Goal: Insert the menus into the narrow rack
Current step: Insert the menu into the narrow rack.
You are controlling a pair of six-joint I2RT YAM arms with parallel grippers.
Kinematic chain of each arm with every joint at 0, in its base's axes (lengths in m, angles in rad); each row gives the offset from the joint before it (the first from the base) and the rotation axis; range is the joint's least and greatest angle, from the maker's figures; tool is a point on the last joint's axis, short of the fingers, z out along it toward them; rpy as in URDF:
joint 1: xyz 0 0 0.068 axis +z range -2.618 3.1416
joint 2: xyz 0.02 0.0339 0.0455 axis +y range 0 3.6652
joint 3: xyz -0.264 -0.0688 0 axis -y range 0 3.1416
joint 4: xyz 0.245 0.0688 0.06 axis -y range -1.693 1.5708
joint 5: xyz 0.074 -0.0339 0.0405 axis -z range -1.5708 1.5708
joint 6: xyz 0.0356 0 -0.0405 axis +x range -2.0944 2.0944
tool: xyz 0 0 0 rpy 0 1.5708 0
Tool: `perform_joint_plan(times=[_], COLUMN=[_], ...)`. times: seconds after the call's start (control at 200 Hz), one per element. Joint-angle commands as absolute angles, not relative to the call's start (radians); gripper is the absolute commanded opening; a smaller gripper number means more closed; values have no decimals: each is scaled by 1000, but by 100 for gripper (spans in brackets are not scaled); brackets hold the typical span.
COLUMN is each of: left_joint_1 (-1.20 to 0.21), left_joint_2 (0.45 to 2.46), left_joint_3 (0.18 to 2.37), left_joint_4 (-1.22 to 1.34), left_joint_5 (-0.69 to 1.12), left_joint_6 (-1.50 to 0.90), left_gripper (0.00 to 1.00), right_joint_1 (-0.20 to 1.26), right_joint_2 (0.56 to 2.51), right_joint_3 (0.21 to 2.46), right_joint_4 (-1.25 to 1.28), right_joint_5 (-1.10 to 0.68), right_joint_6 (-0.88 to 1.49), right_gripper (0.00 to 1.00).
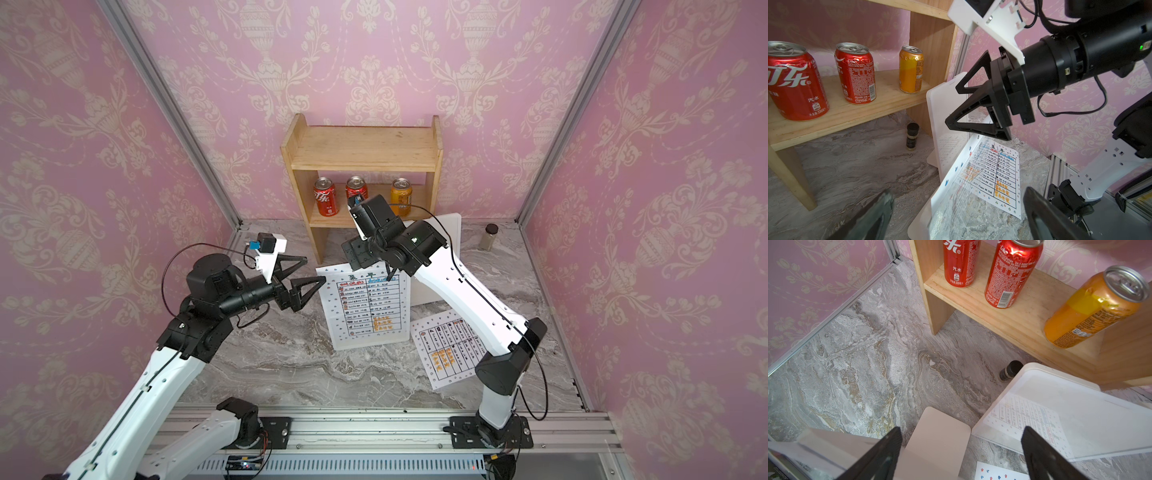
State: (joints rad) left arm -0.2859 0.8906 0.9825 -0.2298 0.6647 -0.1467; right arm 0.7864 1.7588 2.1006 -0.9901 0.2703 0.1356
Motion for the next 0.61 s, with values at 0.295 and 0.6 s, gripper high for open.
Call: perform_joint_plan(times=[0.295, 0.6], left_joint_1=[-295, -295], left_joint_2=[856, 842], left_joint_3=[959, 943], left_joint_4=[-253, -265], left_joint_5=[642, 628], left_joint_6=[-140, -144], left_gripper=[99, 99], right_joint_1=[792, 792], right_joint_2=[1622, 1609], right_joint_3=[1870, 1845], right_joint_4=[-895, -890], right_joint_5=[306, 298], right_joint_6=[191, 190], right_gripper=[93, 93])
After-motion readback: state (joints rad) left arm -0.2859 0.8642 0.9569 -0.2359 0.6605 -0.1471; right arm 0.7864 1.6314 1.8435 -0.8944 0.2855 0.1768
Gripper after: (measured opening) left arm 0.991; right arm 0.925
